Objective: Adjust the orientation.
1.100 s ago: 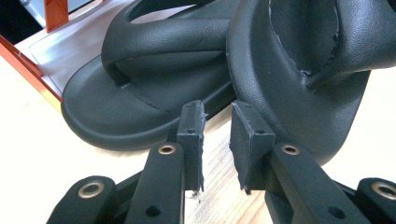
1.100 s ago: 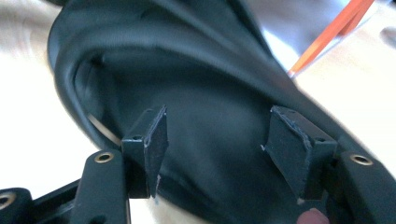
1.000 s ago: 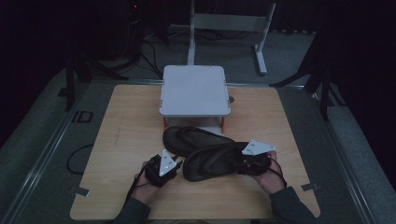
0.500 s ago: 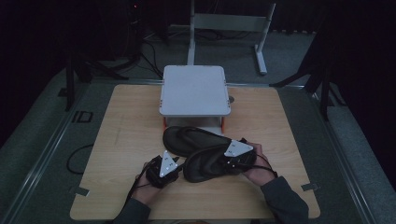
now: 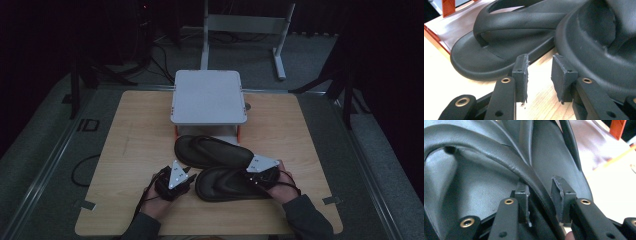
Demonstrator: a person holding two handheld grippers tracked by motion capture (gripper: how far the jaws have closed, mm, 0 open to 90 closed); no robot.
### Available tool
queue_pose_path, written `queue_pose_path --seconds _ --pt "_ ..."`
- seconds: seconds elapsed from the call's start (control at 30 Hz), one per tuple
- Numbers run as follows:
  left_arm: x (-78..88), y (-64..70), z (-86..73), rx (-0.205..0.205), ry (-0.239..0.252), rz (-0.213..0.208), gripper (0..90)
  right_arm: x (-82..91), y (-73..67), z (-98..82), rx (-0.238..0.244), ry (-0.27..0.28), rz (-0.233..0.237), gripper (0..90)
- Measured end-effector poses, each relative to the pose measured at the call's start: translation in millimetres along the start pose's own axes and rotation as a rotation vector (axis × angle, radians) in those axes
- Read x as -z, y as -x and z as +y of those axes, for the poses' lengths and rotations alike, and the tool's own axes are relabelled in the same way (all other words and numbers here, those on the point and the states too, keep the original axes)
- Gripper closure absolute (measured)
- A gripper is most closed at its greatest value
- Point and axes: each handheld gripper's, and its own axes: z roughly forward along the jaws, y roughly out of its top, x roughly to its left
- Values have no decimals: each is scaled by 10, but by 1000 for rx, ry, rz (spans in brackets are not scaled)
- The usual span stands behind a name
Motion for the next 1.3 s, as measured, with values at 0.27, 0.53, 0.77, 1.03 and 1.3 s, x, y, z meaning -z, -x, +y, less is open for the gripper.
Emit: queue_pose_path --seconds 0.27,0.53,0.77,1.03,1.3 --pt "-7 -4 -2 2 -2 2 661 245 117 -220 -164 31 -32 730" --pt "-11 -17 -1 7 -6 15 660 339 346 -378 -336 16 -196 758" --pt "-32 -15 63 -11 -9 14 645 361 476 -443 -410 -27 -336 776" --pt "-205 60 366 -21 38 -56 614 371 553 -509 -476 -30 -368 777" --pt "-590 221 737 -42 52 -155 445 341 547 -509 -469 -34 -351 774"
